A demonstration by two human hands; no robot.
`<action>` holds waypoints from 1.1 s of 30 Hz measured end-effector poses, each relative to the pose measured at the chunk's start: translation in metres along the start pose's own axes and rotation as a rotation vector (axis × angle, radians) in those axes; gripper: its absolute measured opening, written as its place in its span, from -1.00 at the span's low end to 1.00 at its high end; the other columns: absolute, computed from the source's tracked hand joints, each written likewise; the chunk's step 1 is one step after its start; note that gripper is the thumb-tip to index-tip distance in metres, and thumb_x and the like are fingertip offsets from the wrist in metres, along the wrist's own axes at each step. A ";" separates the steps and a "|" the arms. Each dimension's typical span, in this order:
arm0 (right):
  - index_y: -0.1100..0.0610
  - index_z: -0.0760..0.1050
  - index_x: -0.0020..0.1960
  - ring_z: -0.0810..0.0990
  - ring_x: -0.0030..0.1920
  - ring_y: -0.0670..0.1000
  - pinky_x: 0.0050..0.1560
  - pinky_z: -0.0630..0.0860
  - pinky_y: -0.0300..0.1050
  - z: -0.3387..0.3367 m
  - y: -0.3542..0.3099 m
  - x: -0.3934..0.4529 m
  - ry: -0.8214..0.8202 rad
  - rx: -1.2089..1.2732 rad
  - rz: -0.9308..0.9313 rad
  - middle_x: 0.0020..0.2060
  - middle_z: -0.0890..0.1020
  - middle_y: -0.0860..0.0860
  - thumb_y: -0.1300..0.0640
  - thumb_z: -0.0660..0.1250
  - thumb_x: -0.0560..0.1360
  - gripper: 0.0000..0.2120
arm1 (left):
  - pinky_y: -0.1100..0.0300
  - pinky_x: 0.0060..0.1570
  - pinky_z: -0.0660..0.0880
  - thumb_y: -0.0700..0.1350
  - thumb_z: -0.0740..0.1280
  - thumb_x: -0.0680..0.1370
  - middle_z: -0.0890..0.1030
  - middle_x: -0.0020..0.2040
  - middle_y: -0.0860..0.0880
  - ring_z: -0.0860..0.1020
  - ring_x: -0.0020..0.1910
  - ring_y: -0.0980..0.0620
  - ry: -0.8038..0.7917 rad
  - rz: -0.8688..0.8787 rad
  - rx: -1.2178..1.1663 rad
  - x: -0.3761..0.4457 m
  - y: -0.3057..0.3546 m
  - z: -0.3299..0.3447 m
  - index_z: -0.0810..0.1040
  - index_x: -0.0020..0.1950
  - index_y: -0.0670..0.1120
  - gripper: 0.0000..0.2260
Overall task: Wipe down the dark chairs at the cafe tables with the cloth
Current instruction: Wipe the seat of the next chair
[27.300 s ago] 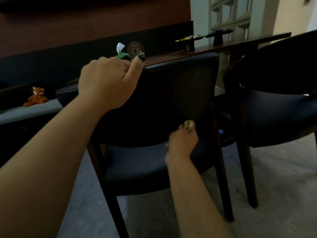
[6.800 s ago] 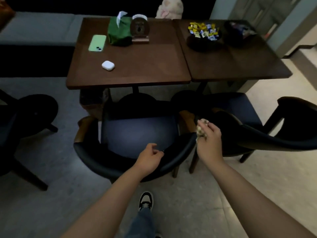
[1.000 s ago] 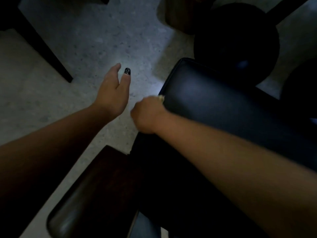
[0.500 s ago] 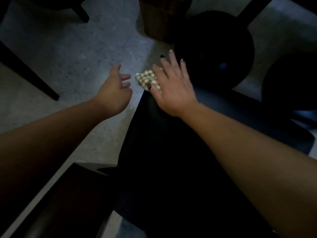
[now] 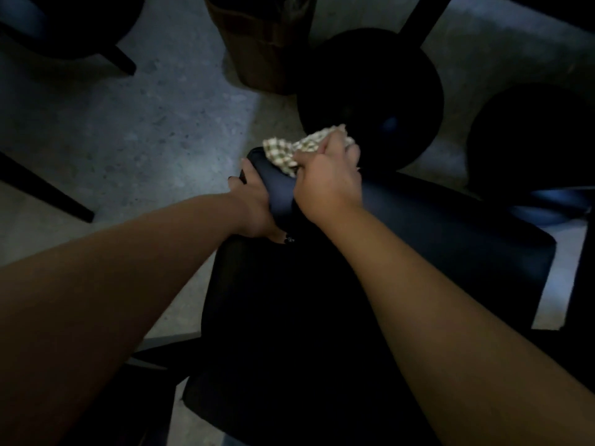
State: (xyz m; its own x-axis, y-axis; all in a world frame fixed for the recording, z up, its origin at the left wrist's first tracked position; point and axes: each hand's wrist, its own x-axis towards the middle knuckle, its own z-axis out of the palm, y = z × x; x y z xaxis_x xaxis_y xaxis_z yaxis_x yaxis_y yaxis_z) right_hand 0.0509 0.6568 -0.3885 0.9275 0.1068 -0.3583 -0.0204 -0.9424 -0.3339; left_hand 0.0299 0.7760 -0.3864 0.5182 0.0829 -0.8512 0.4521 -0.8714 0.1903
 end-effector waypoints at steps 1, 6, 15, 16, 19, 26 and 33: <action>-0.03 0.57 0.18 0.22 0.30 0.21 0.25 0.37 0.15 0.002 -0.006 -0.003 -0.017 0.031 -0.050 0.33 0.24 0.10 0.11 0.28 0.49 -0.71 | -0.07 0.35 0.35 -0.05 0.59 0.35 -0.04 0.54 -0.27 0.18 0.48 -0.27 0.042 -0.001 0.021 0.000 0.002 0.004 -0.36 0.53 -0.19 0.20; 0.02 0.57 0.17 0.26 0.20 0.16 0.15 0.39 0.05 0.002 -0.007 -0.013 -0.059 0.006 -0.323 0.23 0.28 0.09 0.16 0.33 0.46 -0.71 | 0.02 0.21 0.37 -0.04 0.58 0.34 0.25 0.41 -0.31 0.38 0.31 -0.29 0.137 0.055 0.012 0.000 -0.011 0.006 0.13 0.45 -0.33 -0.10; 0.04 0.47 0.31 0.15 0.32 0.36 0.22 0.42 0.16 0.002 0.029 -0.019 0.116 -0.032 0.128 0.36 0.20 0.18 0.18 0.17 0.54 -0.63 | -0.03 0.31 0.35 -0.11 0.62 0.28 0.11 0.53 -0.30 0.31 0.42 -0.27 0.193 0.012 -0.078 0.005 -0.006 0.014 -0.41 0.53 -0.05 0.28; 0.07 0.46 0.31 0.13 0.30 0.34 0.20 0.40 0.17 0.006 0.015 -0.017 0.098 -0.004 0.103 0.36 0.18 0.18 0.16 0.18 0.52 -0.64 | -0.03 0.30 0.35 -0.11 0.60 0.32 0.12 0.53 -0.31 0.31 0.42 -0.27 0.199 0.016 -0.079 0.005 -0.006 0.015 -0.40 0.53 -0.05 0.24; 0.09 0.44 0.31 0.20 0.21 0.26 0.08 0.44 0.11 0.017 -0.008 -0.022 0.058 0.042 -0.053 0.29 0.19 0.15 0.12 0.23 0.47 -0.60 | -0.05 0.32 0.32 -0.07 0.54 0.39 0.06 0.55 -0.25 0.27 0.45 -0.25 0.215 -0.013 -0.069 0.003 -0.002 0.014 -0.35 0.56 -0.03 0.14; -0.10 0.42 0.35 0.24 0.27 0.27 0.13 0.46 0.08 -0.005 0.097 -0.075 0.133 0.003 0.148 0.32 0.24 0.18 0.18 0.24 0.46 -0.53 | -0.15 0.38 0.28 -0.20 0.54 0.39 -0.24 0.59 -0.10 -0.05 0.56 -0.26 0.259 0.239 0.442 -0.014 0.030 0.012 -0.16 0.59 0.11 0.05; 0.04 0.37 0.37 0.27 0.25 0.25 0.09 0.44 0.05 0.002 0.065 -0.065 0.145 0.151 0.357 0.35 0.19 0.15 0.13 0.22 0.51 -0.57 | -0.24 0.41 0.21 -0.12 0.52 0.43 -0.22 0.59 -0.10 -0.13 0.53 -0.35 0.170 0.283 0.525 -0.009 0.046 0.016 -0.15 0.59 0.13 0.00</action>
State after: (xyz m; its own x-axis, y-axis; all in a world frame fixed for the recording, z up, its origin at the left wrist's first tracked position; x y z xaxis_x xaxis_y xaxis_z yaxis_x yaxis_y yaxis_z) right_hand -0.0111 0.5892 -0.3885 0.8949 -0.2743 -0.3520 -0.3951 -0.8537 -0.3392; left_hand 0.0344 0.7279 -0.3778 0.6939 -0.1477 -0.7048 -0.1150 -0.9889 0.0940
